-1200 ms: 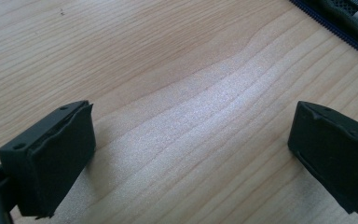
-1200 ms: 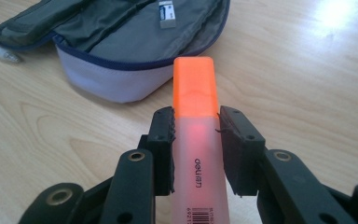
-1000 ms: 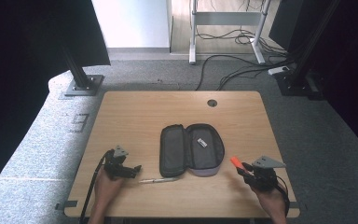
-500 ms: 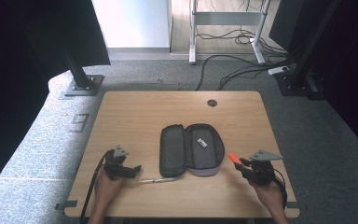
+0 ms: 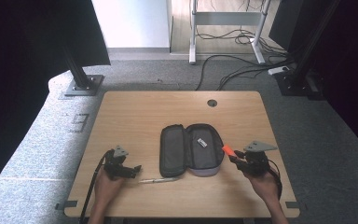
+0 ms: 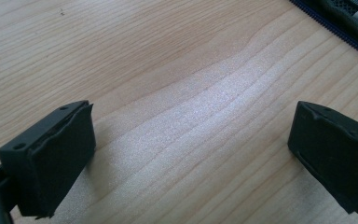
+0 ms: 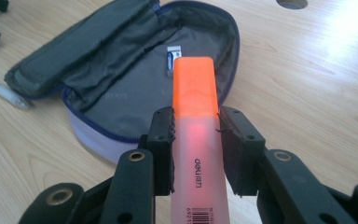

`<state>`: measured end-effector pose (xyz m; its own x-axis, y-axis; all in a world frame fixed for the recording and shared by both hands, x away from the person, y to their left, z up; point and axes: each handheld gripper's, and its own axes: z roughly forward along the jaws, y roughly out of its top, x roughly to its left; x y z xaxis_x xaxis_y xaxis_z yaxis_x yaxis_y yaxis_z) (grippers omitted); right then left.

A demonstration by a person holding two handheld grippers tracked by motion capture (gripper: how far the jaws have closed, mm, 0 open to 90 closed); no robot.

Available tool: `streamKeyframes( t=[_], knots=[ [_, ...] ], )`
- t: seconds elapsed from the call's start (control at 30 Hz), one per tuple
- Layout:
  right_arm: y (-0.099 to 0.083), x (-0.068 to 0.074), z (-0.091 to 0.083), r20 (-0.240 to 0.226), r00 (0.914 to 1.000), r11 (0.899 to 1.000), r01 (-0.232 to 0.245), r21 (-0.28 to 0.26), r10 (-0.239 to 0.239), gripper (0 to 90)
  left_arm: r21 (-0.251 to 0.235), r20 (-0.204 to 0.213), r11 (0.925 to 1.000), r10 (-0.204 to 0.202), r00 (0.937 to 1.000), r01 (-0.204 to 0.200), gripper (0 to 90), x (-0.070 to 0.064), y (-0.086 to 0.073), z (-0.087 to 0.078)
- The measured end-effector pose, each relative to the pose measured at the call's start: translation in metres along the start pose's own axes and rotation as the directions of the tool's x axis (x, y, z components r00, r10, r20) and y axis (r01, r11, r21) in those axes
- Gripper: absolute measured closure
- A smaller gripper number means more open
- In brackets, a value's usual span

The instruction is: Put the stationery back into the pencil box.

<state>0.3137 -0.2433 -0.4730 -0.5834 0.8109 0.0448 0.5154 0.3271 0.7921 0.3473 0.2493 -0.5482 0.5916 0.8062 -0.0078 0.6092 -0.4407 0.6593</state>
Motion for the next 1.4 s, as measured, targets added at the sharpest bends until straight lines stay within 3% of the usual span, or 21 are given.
streamKeyframes(
  t=[1.0,1.4],
  knots=[
    [0.039,0.002,0.044,0.007,0.9993,0.999,0.036,0.021,-0.036,65.8,0.000,0.005,1.0000,0.007,1.0000,-0.007,0.6,0.000,0.000,0.000],
    [0.046,0.004,0.060,0.005,0.9990,0.999,0.044,0.023,-0.045,65.7,0.000,0.005,1.0000,0.007,1.0000,-0.007,0.5,0.000,0.000,0.000]
  ],
)
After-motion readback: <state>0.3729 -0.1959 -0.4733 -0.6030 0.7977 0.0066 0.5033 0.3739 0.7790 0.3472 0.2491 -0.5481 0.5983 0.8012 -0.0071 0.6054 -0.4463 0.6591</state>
